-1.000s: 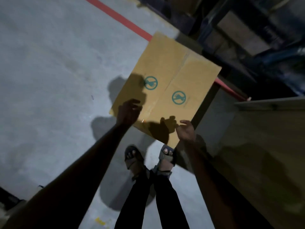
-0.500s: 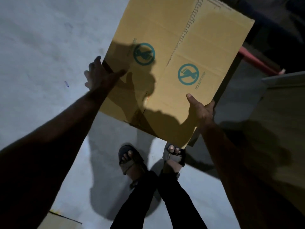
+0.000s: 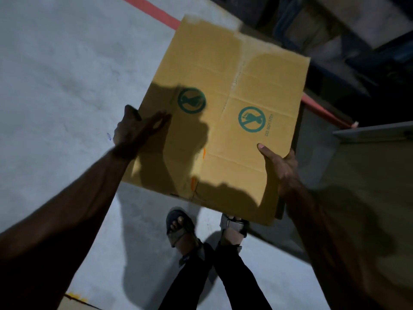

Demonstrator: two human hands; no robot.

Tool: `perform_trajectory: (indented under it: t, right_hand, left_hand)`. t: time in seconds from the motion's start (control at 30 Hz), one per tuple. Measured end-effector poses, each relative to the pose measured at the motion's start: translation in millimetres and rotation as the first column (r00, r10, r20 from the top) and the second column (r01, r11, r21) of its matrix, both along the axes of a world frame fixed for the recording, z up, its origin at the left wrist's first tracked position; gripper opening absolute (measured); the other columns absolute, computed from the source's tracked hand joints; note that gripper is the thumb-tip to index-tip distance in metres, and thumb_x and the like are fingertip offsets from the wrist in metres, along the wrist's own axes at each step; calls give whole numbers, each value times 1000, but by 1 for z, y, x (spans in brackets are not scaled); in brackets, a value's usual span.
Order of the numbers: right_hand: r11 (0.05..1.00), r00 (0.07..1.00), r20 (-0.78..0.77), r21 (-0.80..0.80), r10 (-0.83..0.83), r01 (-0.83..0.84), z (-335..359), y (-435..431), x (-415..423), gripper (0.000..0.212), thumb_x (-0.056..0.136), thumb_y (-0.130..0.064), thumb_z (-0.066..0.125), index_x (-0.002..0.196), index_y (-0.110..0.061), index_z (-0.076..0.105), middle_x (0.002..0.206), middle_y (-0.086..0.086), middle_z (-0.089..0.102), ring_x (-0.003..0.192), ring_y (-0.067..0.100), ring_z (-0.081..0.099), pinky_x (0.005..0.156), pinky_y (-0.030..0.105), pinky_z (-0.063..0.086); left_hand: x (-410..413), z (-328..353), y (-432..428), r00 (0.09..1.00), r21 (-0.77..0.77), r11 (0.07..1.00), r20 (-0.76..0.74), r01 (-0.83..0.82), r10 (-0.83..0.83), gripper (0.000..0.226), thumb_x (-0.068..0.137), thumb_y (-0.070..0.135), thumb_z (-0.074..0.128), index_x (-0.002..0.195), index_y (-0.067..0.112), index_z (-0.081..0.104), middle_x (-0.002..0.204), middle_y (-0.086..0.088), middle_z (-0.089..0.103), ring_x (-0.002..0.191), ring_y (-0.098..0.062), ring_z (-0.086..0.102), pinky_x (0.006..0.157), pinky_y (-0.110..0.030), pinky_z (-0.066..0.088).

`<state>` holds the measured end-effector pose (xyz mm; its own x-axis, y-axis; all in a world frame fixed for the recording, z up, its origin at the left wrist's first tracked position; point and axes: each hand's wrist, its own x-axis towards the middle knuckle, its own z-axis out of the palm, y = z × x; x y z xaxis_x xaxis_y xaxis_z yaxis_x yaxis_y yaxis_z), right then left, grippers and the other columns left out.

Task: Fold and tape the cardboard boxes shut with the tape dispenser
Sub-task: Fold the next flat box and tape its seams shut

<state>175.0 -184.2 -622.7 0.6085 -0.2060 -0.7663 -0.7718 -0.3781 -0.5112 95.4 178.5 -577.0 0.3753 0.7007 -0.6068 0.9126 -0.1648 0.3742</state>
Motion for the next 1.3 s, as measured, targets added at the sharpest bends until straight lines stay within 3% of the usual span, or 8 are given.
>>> perform_trajectory:
  t: [0.23, 0.33, 0.47, 0.57, 0.7, 0.87, 0.97, 1.3]
  right_hand:
    - [993, 993, 38, -39, 111, -110, 167, 9, 5, 107, 41, -84, 87, 135, -44, 55, 120, -12, 71, 113, 20, 66, 101, 54, 53]
    - [988, 988, 49, -52, 147, -144, 272, 26, -1, 107, 44, -84, 85, 137, -42, 56, 123, -10, 69, 115, 21, 63, 103, 53, 51]
    - [979, 971, 120, -39, 205, -202, 413, 41, -17, 102, 48, -85, 81, 136, -38, 59, 122, -8, 70, 113, 20, 64, 101, 49, 53]
    - [970, 952, 182, -56, 244, -238, 513, 43, -35, 95, 59, -78, 80, 139, -35, 57, 124, -8, 68, 115, 21, 63, 102, 48, 52]
    - [968, 930, 271, -108, 249, -228, 611, 19, -55, 91, 59, -81, 79, 136, -39, 56, 127, -8, 68, 116, 22, 62, 103, 49, 51]
    - [987, 920, 362, -107, 151, -120, 688, -41, -84, 89, 53, -84, 80, 130, -46, 58, 121, -13, 71, 112, 21, 66, 101, 49, 53]
    - [992, 899, 425, -116, 100, -56, 717, -90, -111, 76, 66, -75, 81, 131, -44, 57, 115, -13, 69, 108, 21, 66, 97, 47, 54]
    - [959, 846, 494, -79, -201, 274, 724, -317, -205, 79, 67, -71, 83, 135, -41, 59, 114, -10, 72, 103, 21, 67, 91, 44, 55]
  left_hand:
    - [-23, 175, 9, 999, 145, 989, -49, -3, 11, 99, 53, 104, 57, 107, 21, 50, 98, -3, 62, 99, -36, 63, 88, -49, 53]
    - [-36, 279, 11, 999, 278, 960, -34, -22, 33, 85, 68, 90, 57, 107, 15, 49, 103, -14, 67, 100, -41, 64, 84, -48, 50]
    - [-56, 408, 18, 996, 394, 916, -4, -78, 86, 75, 77, 81, 55, 109, 13, 52, 107, -16, 68, 104, -42, 63, 83, -46, 45]
    - [-83, 488, 19, 993, 409, 905, 63, -120, 103, 70, 79, 80, 55, 105, 15, 52, 103, -15, 68, 101, -42, 63, 84, -46, 47]
    - [-115, 565, 6, 988, 334, 936, 136, -114, 72, 71, 79, 81, 59, 105, 16, 50, 97, -14, 65, 95, -41, 60, 81, -44, 45]
    - [-128, 634, -46, 971, 351, 934, 238, -73, -13, 70, 82, 80, 61, 108, 15, 49, 101, -17, 63, 102, -45, 60, 89, -48, 43]
    - [-127, 659, -89, 953, 331, 942, 299, -47, -57, 67, 84, 78, 61, 106, 16, 48, 98, -15, 62, 101, -44, 60, 88, -47, 42]
    - [-113, 671, -312, 842, 322, 926, 427, 199, -330, 60, 83, 77, 62, 105, 22, 49, 92, -3, 63, 93, -37, 63, 82, -45, 46]
